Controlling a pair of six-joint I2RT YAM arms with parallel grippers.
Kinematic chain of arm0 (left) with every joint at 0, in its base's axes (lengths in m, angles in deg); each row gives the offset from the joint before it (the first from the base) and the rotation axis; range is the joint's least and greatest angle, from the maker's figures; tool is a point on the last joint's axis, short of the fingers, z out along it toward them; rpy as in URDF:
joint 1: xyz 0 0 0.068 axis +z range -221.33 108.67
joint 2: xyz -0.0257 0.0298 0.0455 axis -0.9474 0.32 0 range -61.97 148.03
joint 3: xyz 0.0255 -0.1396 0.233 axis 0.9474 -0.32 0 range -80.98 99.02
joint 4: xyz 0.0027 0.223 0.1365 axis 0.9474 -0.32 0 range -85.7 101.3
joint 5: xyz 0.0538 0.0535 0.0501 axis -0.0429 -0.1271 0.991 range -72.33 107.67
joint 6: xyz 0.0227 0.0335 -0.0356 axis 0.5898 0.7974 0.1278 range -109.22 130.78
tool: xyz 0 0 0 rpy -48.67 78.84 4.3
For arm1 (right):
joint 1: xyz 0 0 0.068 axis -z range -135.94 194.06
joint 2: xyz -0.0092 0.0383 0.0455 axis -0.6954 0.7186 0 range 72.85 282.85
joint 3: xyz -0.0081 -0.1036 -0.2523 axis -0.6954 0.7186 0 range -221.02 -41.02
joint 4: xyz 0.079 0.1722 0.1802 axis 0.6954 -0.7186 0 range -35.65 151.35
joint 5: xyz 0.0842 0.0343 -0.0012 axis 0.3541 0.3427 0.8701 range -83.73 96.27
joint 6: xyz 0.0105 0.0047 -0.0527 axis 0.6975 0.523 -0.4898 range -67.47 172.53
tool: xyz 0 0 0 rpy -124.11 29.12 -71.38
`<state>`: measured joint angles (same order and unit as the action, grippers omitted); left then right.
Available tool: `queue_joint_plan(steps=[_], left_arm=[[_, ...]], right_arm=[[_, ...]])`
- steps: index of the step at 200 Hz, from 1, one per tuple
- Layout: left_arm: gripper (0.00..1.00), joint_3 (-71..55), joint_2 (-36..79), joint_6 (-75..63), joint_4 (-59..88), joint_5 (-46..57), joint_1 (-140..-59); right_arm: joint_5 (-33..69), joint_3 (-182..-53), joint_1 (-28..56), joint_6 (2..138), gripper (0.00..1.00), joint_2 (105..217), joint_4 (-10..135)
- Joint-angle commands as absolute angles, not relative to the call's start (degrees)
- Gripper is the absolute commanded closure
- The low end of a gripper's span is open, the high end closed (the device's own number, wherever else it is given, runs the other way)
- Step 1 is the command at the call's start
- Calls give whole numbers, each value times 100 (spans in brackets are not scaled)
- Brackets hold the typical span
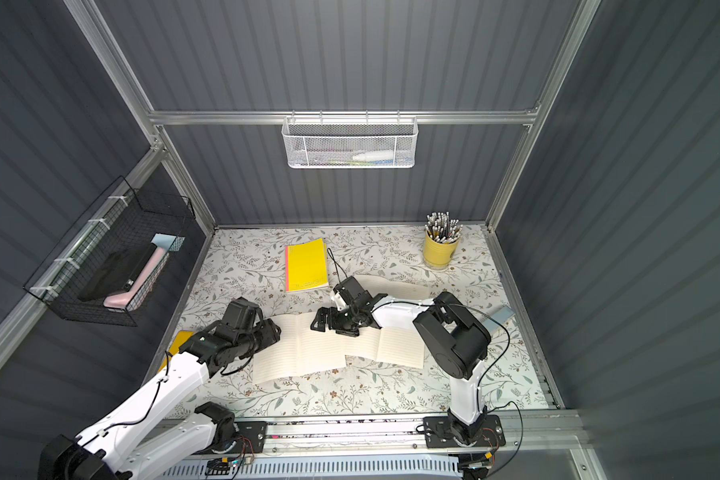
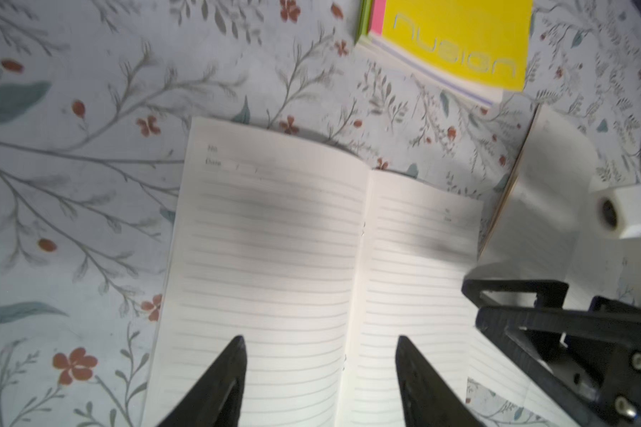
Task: Close the notebook
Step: Close the notebook at the center of the board.
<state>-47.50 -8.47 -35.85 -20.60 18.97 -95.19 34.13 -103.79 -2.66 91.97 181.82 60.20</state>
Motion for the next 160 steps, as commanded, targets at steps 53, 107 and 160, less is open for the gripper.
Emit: queue_joint_plan(steps=[53,107,160], left_arm=[[34,-4826,-562,-3339,-2262,2432,-9391],[24,-4558,-225,-2643,-2398,2774,-8919],[12,-5409,-408,-2212,-1224,1266,-7707]], right_arm=[[3423,-10064,-280,9120,1,18358,6030],[3392,-10034,-280,9113,1,18333,5986],[3410,-10044,-272,9076,1,18337,5986]])
